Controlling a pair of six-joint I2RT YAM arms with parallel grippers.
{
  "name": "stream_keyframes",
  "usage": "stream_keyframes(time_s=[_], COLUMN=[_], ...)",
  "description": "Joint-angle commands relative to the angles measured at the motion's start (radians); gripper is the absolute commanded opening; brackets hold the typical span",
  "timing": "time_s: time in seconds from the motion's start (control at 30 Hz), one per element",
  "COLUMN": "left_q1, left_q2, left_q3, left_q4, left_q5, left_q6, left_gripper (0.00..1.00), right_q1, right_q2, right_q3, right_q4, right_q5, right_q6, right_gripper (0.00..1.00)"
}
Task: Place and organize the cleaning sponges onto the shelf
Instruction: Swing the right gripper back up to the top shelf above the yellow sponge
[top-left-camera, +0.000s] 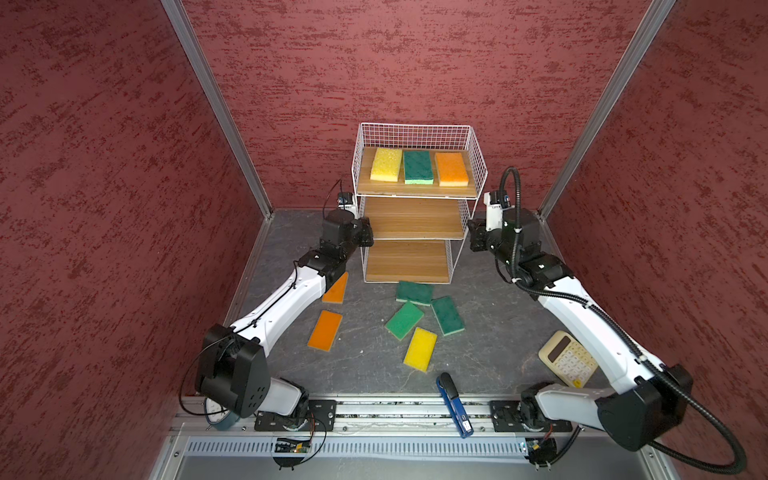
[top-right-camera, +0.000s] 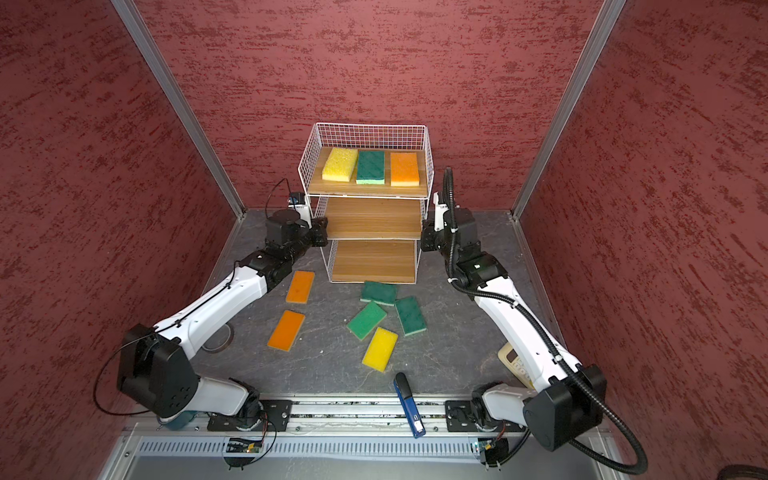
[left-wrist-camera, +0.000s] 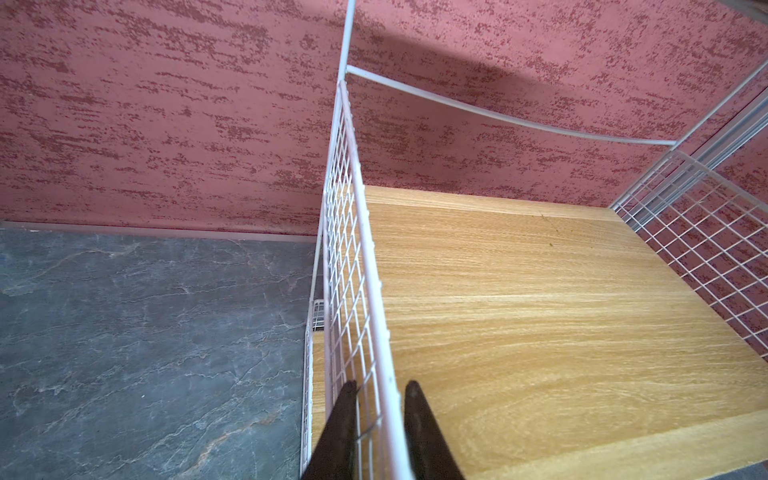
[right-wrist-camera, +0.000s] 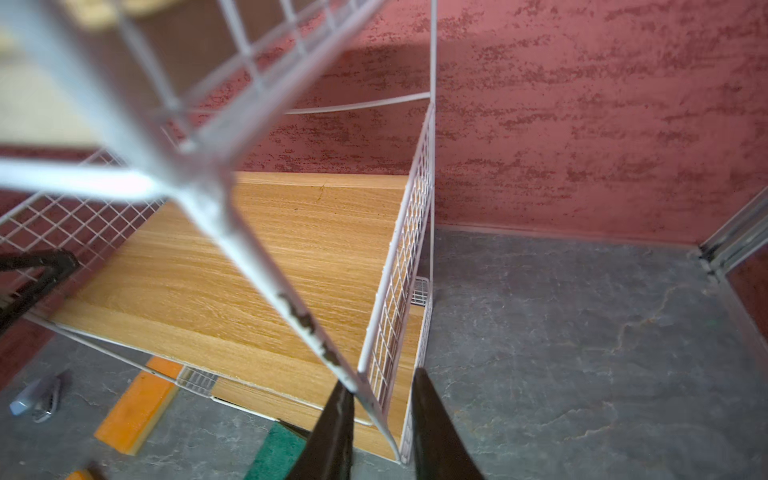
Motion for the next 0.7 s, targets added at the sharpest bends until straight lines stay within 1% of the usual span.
stream_keyframes(time_s=[0.0, 0.03, 0.13, 0.27, 0.33, 0.4, 0.5, 0.53, 0.63, 0.67], left_q1=[-0.017, -0.018, -0.018, -0.015, -0.010, -0.006, 0.001, 0.005, 0.011, 0.013], left_q2=[-0.055, -0.058, -0.065, -0.072, -0.077, -0.082, -0.091, -0.095, -0.113, -0.122], left_q3=[-0.012, -0.015, -0.016, -0.005, 0.000, 0.002, 0.007, 0.007, 0.002, -0.002], left_q4=[-0.005, -0.005, -0.009, -0.022, -0.029, -0.033, -0.041, -0.041, -0.048, -0.047], left_q5=[0.024, 0.023, 0.017, 0.009, 0.009, 0.021, 0.037, 0.048, 0.063, 0.065], left_q6=[0.057, 0.054, 0.048, 0.039, 0.036, 0.036, 0.031, 0.030, 0.023, 0.022], left_gripper=[0.00, 0.00, 0.05, 0.18, 0.26, 0.30, 0.33, 0.35, 0.41, 0.43], right_q1=[-0.012, -0.011, -0.008, 0.013, 0.030, 0.043, 0.059, 0.071, 0.137, 0.174], right_q2=[-0.040, -0.047, -0.075, -0.108, -0.127, -0.146, -0.165, -0.169, -0.165, -0.151], right_q3=[0.035, 0.045, 0.075, 0.114, 0.134, 0.155, 0.221, 0.251, 0.360, 0.407], right_q4=[-0.054, -0.075, -0.144, -0.240, -0.283, -0.322, -0.392, -0.415, -0.461, -0.478], right_q5=[0.073, 0.072, 0.059, 0.050, 0.072, 0.096, 0.116, 0.118, 0.133, 0.159], right_q6=[0.001, 0.006, 0.030, 0.066, 0.076, 0.085, 0.112, 0.121, 0.134, 0.133], right_gripper=[0.36, 0.39, 0.48, 0.51, 0.54, 0.57, 0.58, 0.58, 0.58, 0.58])
